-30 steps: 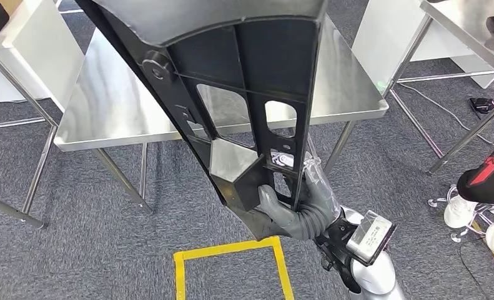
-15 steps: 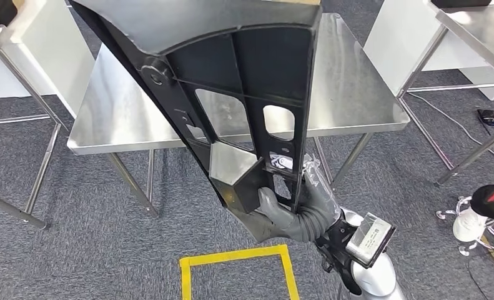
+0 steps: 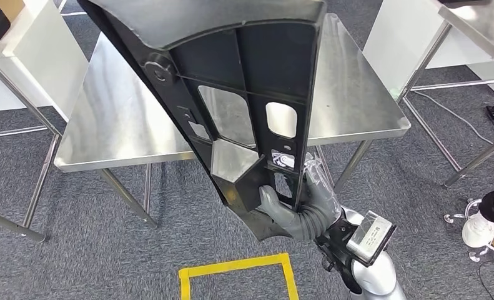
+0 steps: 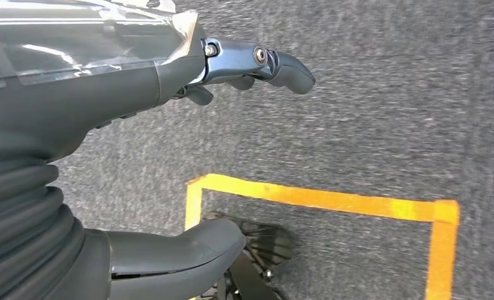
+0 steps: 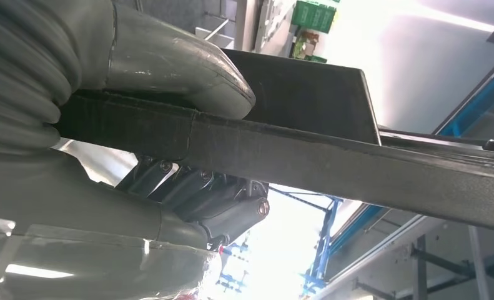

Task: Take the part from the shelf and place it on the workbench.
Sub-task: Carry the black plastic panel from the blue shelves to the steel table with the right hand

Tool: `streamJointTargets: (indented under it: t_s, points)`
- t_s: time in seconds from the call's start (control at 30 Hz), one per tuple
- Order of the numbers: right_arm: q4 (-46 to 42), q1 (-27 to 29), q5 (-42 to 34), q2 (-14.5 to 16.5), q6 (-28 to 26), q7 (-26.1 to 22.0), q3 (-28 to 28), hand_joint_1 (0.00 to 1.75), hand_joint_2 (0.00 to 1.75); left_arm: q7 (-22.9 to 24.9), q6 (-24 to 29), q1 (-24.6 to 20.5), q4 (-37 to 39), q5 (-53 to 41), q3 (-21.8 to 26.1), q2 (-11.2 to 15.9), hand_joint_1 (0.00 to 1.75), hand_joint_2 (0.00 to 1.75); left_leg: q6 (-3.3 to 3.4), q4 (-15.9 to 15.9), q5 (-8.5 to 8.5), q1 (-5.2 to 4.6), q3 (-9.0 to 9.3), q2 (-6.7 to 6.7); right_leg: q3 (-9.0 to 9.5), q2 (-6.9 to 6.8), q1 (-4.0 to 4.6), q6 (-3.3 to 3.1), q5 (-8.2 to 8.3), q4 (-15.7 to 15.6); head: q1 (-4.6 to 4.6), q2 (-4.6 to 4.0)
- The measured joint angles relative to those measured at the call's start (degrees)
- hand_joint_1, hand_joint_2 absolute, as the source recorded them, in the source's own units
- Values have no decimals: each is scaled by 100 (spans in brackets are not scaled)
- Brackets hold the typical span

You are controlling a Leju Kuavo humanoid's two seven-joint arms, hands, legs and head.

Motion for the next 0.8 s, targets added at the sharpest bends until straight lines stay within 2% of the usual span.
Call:
streamJointTargets:
  t_s: [0.03, 0.07, 0.13, 0.23, 0.27, 0.3, 0.37, 0.4, 0.43, 0.47, 0.5, 0.53, 0.57, 0.6, 0.67, 0.73, 0.77, 0.8]
  points:
    - [0, -2, 0, 0, -4, 0, -1, 175, 175, -5, -13, -3, -1, -26, 3, 2, 0, 175, 13, -333, 200, 1, 127, 5, 39, 5, 18, 32, -49, 4, 1, 0]
    - [0, -6, 0, 0, -8, 0, -1, 175, 175, -11, -25, -6, -2, -50, 5, 2, 0, 175, 40, -580, 306, -3, 233, 5, 65, 9, 35, 65, -89, 8, 1, 1]
    - [-1, -9, 1, -1, -17, 1, -2, 175, 175, -23, -41, -8, -2, -95, 14, 1, 0, 175, 103, -729, 286, -36, 308, -3, 76, 15, 62, 130, -124, -1, 5, 1]
    - [-7, -6, 4, -3, -30, 3, -13, 175, 175, -44, -50, -12, -3, -166, 57, -4, 0, 175, 227, -814, 273, -36, 379, -11, 50, 9, 40, 203, -193, 70, 11, 0]
    - [-10, -8, 5, -5, -33, 3, -16, 175, 175, -55, -54, -19, -3, -195, 77, -5, 0, 175, 267, -846, 266, -24, 425, -11, -52, 5, 36, 208, -273, 274, 19, 0]
    - [-14, -7, 9, -8, -37, 3, -20, 175, 175, -64, -60, -25, -3, -224, 98, -5, 0, 175, 301, -866, 249, -16, 467, -9, -235, 2, 31, 200, -381, 602, 26, 0]
    - [-14, 9, 16, -20, -46, 9, -25, 175, 175, -81, -78, -34, -3, -279, 137, -4, 0, 175, 342, -873, 194, -19, 522, -9, -736, 1, 33, 194, -586, 1411, 34, 0]
    - [-14, 20, 19, -28, -51, 13, -29, 175, 175, -84, -88, -34, -2, -297, 152, -5, 0, 175, 347, -873, 161, -21, 556, -13, -935, 1, 32, 213, -601, 1662, 35, 0]
    - [-13, 29, 20, -38, -55, 16, -34, 175, 175, -87, -98, -32, -2, -314, 164, -7, 0, 175, 345, -872, 123, -22, 601, -21, -1031, 1, 32, 252, -518, 1697, 36, 0]
    - [-13, 32, 22, -45, -57, 17, -40, 175, 175, -88, -105, -31, -1, -331, 173, -9, 0, 175, 335, -872, 81, -21, 662, -30, -998, -1, 32, 303, -336, 1482, 37, 0]
    - [-13, 32, 27, -51, -60, 17, -48, 175, 175, -90, -111, -30, -1, -343, 182, -10, 0, 175, 319, -873, 34, -19, 727, -39, -869, -4, 32, 352, -93, 1089, 38, 0]
    - [-13, 32, 33, -56, -62, 17, -54, 175, 175, -92, -117, -33, 0, -354, 193, -11, 0, 175, 295, -870, -17, -29, 775, -46, -713, -13, 37, 374, 122, 662, 40, 0]
    - [-14, 32, 40, -59, -64, 17, -59, 175, 175, -95, -122, -37, 1, -364, 206, -11, 0, 175, 266, -869, -68, -44, 806, -53, -570, -20, 45, 355, 268, 326, 40, 0]
    - [-14, 33, 47, -62, -67, 17, -66, 175, 175, -98, -126, -40, 1, -369, 219, -10, 0, 175, 235, -875, -110, -59, 823, -57, -484, -24, 55, 309, 331, 132, 37, 0]
    - [-15, 37, 53, -66, -77, 17, -81, 175, 175, -104, -131, -46, 2, -373, 238, -9, 0, 175, 178, -905, -166, -72, 852, -55, -430, -17, 73, 190, 307, 61, 28, 0]
    - [-22, 42, 58, -67, -91, 16, -93, 175, 175, -109, -136, -52, 1, -377, 245, -9, 0, 175, 119, -858, -228, -54, 867, -34, -387, -4, 41, 100, 273, 41, 22, 0]
    - [-28, 42, 60, -67, -99, 13, -96, 175, 175, -114, -138, -58, 0, -386, 248, -10, 0, 175, 88, -698, -312, -47, 800, -22, -351, 0, 21, 50, 250, 29, 20, 0]
    - [-33, 43, 62, -66, -106, 9, -97, 175, 175, -120, -141, -62, 0, -399, 250, -11, 0, 175, 63, -401, -444, -41, 647, -14, -309, -1, 8, 2, 220, 23, 18, 0]
